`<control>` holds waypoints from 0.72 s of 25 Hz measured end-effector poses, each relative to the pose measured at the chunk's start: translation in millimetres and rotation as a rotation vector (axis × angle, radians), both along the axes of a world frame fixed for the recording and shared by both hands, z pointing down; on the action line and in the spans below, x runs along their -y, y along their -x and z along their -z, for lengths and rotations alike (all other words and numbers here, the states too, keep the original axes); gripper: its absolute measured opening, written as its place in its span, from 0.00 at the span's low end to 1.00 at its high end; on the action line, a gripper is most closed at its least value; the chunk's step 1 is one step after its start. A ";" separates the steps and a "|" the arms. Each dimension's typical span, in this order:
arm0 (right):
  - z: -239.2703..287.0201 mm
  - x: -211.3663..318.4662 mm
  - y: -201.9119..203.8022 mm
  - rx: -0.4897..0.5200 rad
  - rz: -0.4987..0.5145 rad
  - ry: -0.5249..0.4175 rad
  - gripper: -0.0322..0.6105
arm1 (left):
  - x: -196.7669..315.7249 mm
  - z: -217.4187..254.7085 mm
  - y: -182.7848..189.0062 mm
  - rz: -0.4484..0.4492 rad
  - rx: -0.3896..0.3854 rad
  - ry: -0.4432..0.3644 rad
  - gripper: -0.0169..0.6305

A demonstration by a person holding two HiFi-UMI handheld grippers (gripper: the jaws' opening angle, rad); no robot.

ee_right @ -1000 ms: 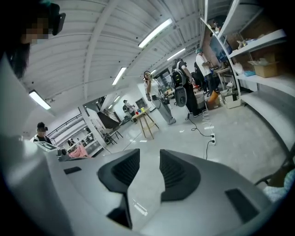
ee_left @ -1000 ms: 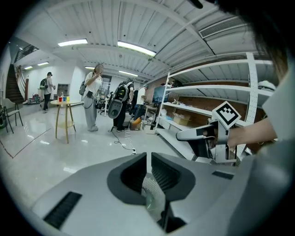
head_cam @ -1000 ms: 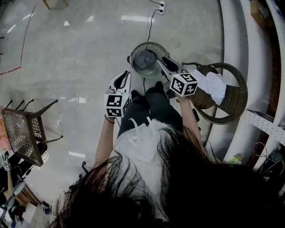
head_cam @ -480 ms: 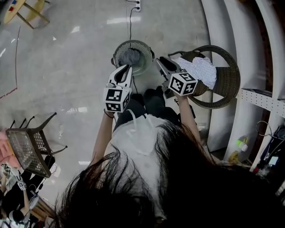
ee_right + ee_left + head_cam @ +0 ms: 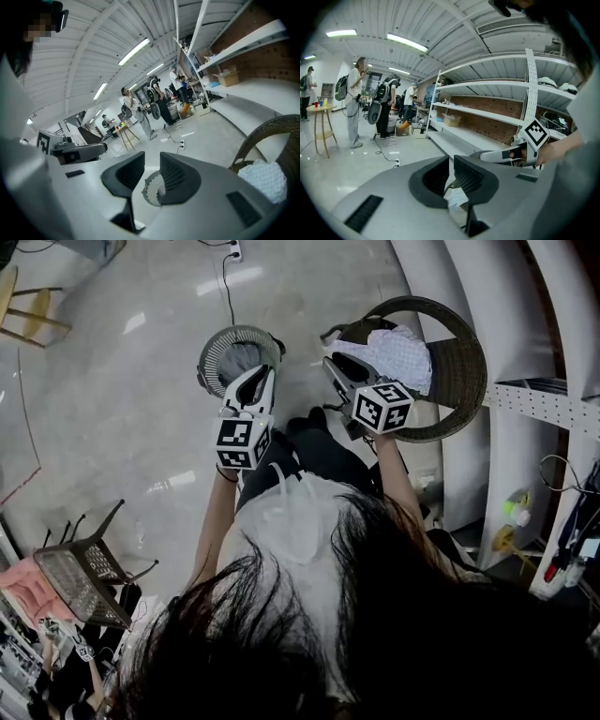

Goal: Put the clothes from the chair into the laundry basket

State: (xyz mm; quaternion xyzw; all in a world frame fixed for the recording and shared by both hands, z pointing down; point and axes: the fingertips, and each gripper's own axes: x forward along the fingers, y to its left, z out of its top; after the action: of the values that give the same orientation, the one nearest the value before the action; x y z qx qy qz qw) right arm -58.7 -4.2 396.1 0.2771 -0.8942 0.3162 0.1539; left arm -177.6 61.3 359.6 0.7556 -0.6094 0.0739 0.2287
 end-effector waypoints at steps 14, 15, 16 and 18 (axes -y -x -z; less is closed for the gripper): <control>-61.4 59.6 -157.2 -0.056 -0.173 0.071 0.22 | 81.9 -35.8 -138.7 -0.208 0.036 0.070 0.09; -66.8 64.1 -167.5 -0.061 -0.190 0.076 0.22 | 87.4 -38.7 -146.3 -0.224 0.041 0.075 0.09; -72.8 68.5 -177.7 -0.067 -0.205 0.080 0.22 | 92.7 -41.7 -153.6 -0.241 0.048 0.079 0.09; -86.4 77.5 -197.4 -0.086 -0.230 0.087 0.22 | 103.2 -48.1 -167.5 -0.271 0.059 0.089 0.09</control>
State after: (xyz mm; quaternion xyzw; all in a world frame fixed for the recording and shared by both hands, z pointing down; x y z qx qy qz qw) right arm 138.7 -81.8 482.5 0.3844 -0.8345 0.3579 0.1666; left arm -10.2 -41.9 407.7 0.8176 -0.5043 0.1532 0.2317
